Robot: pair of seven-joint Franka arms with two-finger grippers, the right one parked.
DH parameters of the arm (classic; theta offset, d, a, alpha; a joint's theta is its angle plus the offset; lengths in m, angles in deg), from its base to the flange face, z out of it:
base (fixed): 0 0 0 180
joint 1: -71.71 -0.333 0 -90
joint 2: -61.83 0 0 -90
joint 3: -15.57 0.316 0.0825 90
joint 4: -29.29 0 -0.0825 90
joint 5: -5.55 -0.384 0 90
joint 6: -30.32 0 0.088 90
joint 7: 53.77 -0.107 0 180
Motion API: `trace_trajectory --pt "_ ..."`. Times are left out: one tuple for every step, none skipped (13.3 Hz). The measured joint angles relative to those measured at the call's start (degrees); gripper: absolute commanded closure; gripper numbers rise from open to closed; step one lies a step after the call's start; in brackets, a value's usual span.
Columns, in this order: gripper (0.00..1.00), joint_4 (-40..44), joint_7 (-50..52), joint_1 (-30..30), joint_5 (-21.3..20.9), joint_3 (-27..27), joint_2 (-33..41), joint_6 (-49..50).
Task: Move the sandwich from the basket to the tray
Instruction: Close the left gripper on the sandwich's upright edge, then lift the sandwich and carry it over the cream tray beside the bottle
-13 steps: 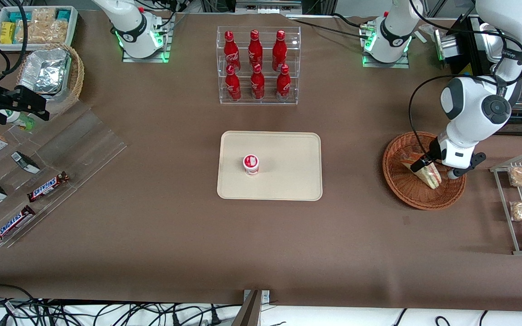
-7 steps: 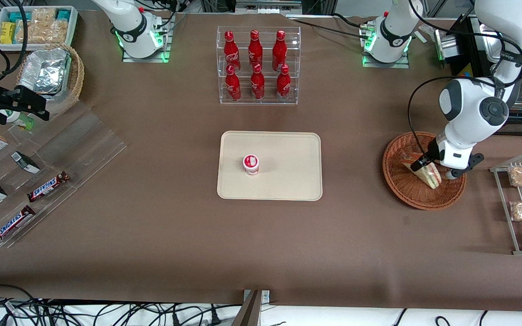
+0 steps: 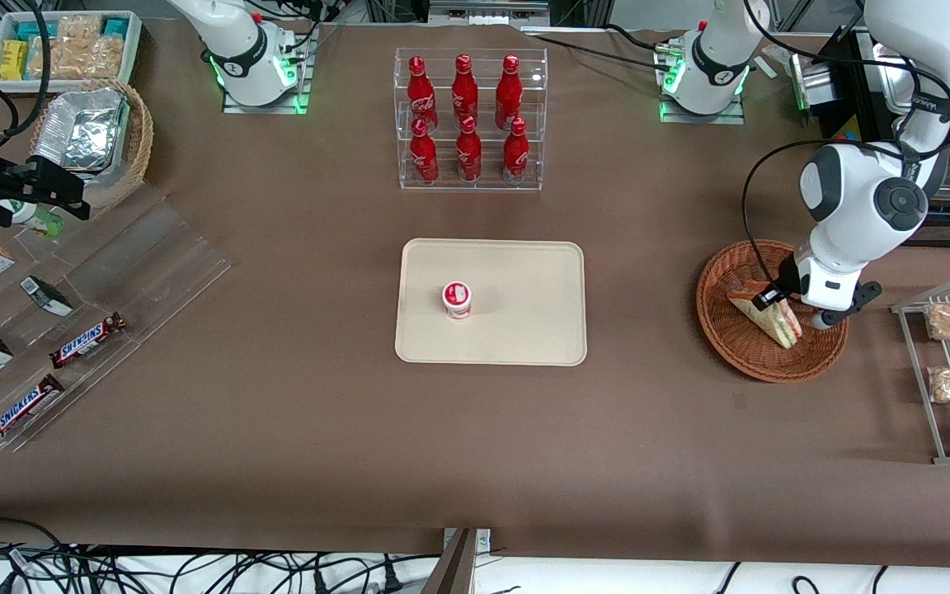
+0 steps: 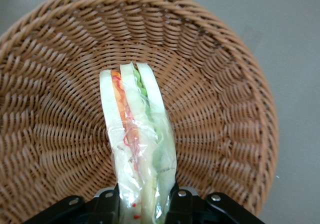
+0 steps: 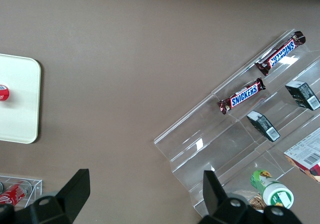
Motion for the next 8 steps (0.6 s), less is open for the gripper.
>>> trace_trajectory --pt "1.00 2.99 -0.22 0.22 -0.01 -0.15 0.73 5.38" --pt "1.00 6.53 -0.59 0.46 -0.03 -0.50 1.65 11.03" --pt "1.00 9.80 -0.96 0.54 -0.03 -1.27 2.55 15.57" --pt "1.00 12.62 -1.14 0.59 -0.04 -2.30 3.21 19.12" --pt "1.00 15.11 -1.27 0.65 -0.04 -3.56 3.60 21.99" --pt "1.00 17.15 -1.69 0.74 -0.05 -4.96 3.77 23.86" --pt "1.00 18.70 -2.62 0.83 -0.05 -6.31 3.78 24.91" --pt "1.00 19.91 -3.35 0.90 -0.05 -7.56 3.78 25.78"
